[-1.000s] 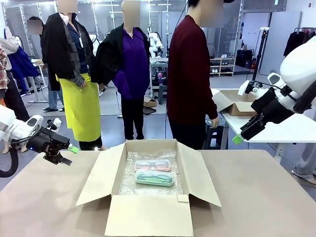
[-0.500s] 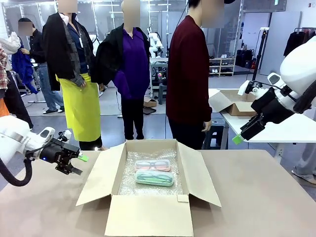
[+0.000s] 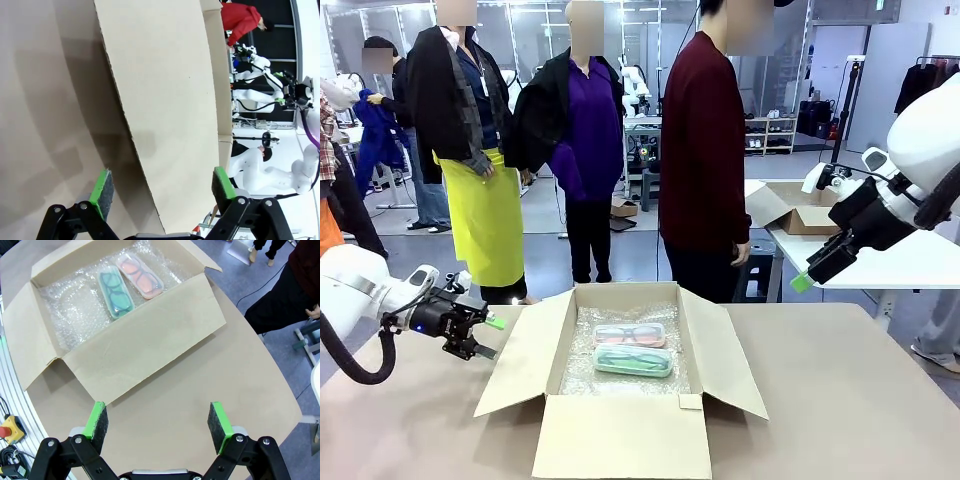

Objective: Pack the glasses set securely to prepare it for shipping.
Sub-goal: Position the Package Box on the left side of the table.

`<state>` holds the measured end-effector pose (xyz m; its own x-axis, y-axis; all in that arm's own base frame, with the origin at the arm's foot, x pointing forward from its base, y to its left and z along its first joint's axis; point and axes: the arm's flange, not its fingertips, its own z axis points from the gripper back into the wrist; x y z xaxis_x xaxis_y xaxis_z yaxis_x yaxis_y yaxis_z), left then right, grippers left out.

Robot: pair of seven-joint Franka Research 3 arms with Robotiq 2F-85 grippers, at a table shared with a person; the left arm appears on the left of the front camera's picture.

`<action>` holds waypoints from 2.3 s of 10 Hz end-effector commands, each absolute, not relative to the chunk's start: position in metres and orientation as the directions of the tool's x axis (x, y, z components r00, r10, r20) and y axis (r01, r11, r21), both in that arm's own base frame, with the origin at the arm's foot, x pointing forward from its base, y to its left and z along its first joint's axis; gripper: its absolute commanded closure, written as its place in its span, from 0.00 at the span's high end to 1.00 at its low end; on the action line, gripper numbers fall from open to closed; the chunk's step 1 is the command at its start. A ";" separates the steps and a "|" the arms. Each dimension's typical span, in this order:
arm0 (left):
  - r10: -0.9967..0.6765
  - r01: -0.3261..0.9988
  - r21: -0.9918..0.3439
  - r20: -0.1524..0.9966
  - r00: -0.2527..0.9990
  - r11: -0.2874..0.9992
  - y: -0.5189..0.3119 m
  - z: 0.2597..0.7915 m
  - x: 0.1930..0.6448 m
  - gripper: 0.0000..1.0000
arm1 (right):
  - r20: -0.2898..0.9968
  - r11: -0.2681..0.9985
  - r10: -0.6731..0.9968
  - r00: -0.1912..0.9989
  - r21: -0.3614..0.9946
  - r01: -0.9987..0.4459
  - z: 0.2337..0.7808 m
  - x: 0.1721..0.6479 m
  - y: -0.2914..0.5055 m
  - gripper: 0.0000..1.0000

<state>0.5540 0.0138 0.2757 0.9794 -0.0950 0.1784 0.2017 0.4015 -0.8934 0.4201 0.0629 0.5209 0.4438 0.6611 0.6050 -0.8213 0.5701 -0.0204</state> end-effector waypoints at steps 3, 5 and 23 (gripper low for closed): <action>-0.102 0.163 -0.918 0.135 0.986 0.362 0.003 0.263 0.560 1.00 | 0.592 0.571 0.667 0.452 -0.018 -0.821 0.525 0.420 0.065 1.00; -0.095 0.158 -0.940 0.135 0.986 0.304 -0.002 0.259 0.559 1.00 | 0.592 0.571 0.667 0.452 -0.018 -0.821 0.525 0.420 0.065 1.00; -0.118 0.154 -0.973 0.135 0.984 0.171 0.037 0.321 0.539 0.00 | 0.592 0.571 0.667 0.452 -0.018 -0.821 0.525 0.420 0.065 1.00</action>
<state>0.5438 0.0223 0.3045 0.9844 -0.1104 0.1367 0.1552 0.1824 -0.9709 0.4201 0.0629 0.5209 0.4438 0.6610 0.6050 -0.8213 0.5701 -0.0204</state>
